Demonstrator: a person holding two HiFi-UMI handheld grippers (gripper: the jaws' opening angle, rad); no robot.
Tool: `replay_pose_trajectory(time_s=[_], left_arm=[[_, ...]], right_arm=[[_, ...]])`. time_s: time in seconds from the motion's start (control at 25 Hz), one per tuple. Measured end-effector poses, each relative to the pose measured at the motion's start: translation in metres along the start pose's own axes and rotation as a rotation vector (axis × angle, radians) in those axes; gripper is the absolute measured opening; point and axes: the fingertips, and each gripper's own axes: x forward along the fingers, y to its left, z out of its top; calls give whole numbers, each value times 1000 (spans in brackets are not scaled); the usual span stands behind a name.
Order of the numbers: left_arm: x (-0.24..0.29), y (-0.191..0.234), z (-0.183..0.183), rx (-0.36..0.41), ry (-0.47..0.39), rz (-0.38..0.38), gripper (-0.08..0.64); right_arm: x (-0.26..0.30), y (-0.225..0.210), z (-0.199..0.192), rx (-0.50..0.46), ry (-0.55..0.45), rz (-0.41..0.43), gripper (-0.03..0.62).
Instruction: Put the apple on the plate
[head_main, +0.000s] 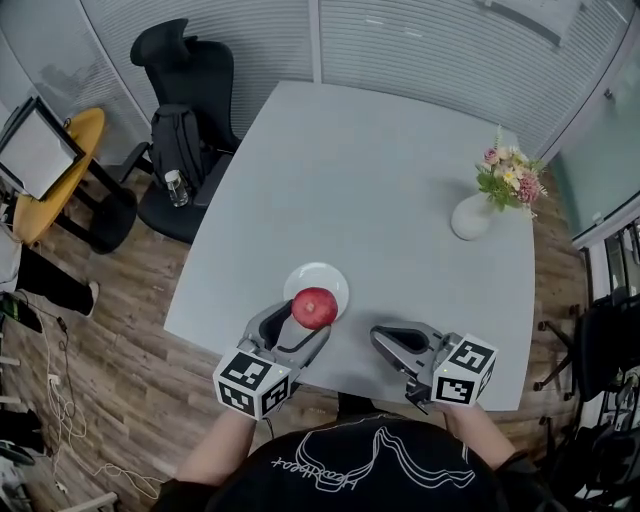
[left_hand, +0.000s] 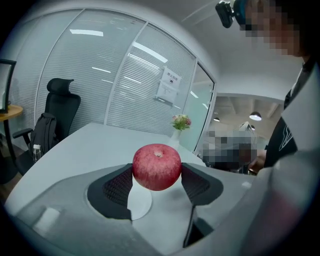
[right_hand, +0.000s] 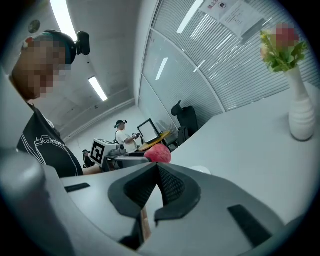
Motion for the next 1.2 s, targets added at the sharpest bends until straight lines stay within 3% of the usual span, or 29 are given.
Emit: replay_pose_trajectory(time_s=[0.48,1.2], left_arm=[[34,40,-39,54,71,72,313],[82,66,-93,108,201,96,313]], right_arm=[[4,-19,-12,38,13,-27,9],[-3,-52,-20,91,29,-66,9]])
